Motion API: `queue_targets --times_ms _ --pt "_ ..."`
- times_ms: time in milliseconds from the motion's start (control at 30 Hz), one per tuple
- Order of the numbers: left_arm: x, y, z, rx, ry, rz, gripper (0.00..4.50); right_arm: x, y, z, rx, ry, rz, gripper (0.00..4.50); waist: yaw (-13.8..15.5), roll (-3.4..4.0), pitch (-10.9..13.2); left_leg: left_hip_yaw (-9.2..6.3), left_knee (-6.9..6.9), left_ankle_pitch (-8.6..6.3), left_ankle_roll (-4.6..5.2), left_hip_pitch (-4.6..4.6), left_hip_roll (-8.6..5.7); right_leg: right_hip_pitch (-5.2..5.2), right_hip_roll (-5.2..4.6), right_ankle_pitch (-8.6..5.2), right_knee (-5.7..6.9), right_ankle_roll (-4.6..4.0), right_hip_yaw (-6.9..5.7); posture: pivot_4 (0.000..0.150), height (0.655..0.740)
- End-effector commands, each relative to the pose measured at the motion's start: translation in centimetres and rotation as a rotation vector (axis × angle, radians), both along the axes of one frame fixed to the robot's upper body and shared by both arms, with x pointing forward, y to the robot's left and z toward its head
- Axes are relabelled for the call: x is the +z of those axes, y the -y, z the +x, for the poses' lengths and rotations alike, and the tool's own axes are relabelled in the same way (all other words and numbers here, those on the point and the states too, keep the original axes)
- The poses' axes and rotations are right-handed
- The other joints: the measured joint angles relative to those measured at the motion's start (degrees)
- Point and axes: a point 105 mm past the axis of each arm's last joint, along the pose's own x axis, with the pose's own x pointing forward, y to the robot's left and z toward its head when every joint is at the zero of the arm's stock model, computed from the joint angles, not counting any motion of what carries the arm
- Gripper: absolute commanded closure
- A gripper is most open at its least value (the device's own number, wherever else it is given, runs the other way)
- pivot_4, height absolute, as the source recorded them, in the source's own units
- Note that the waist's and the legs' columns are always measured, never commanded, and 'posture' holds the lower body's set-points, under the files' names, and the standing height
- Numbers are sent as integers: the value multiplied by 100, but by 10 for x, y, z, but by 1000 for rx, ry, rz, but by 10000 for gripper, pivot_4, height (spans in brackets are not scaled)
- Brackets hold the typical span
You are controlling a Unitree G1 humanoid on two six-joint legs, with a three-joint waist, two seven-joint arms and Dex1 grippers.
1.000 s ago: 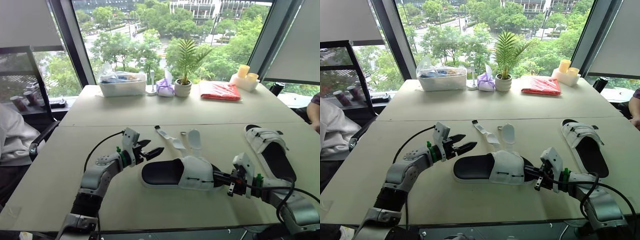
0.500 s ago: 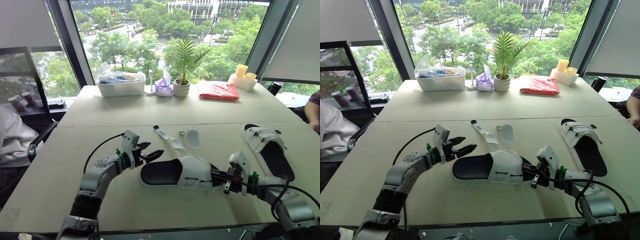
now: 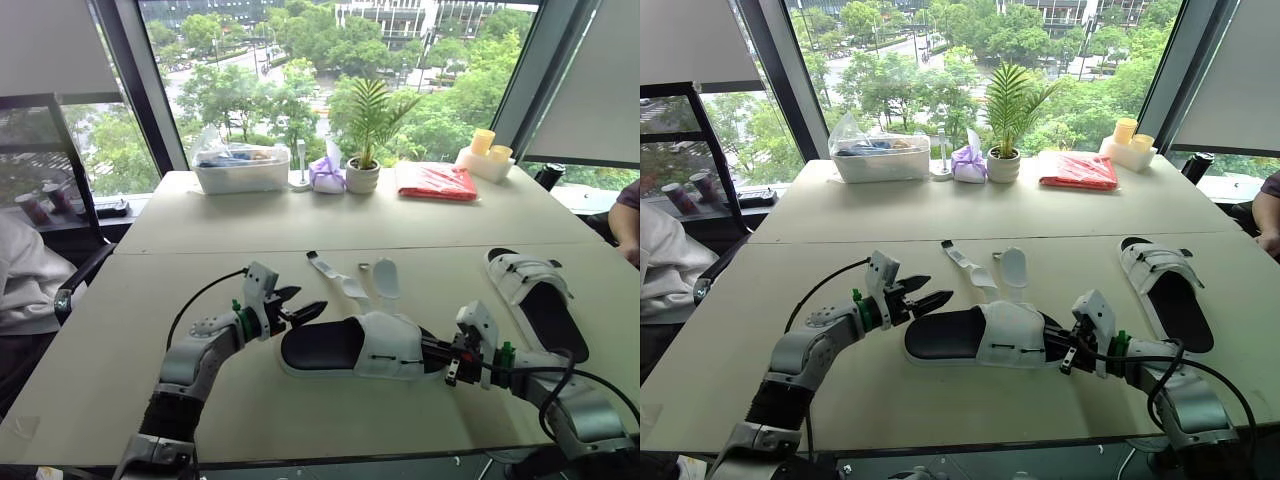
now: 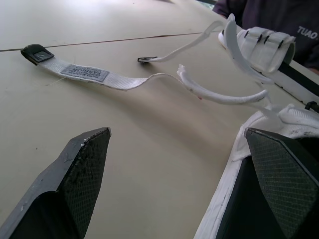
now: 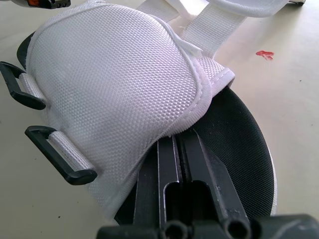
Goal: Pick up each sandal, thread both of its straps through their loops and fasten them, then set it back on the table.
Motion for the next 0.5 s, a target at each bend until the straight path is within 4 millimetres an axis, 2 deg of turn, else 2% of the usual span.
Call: queue_targets --times_ms 33,500 --pt "13 3 -1 -7 41 -13 525 -13 -3 -1 -6 -47 -11 45000 0 0 0 0 0 0 0 0 0 0 0 0 0 0 0 1500 7388" --pt "15 3 -2 -6 44 -12 525 -11 -4 2 -10 -41 -4 45000 -1 0 0 0 -1 0 0 0 0 0 0 -1 0 -3 0 1500 7388"
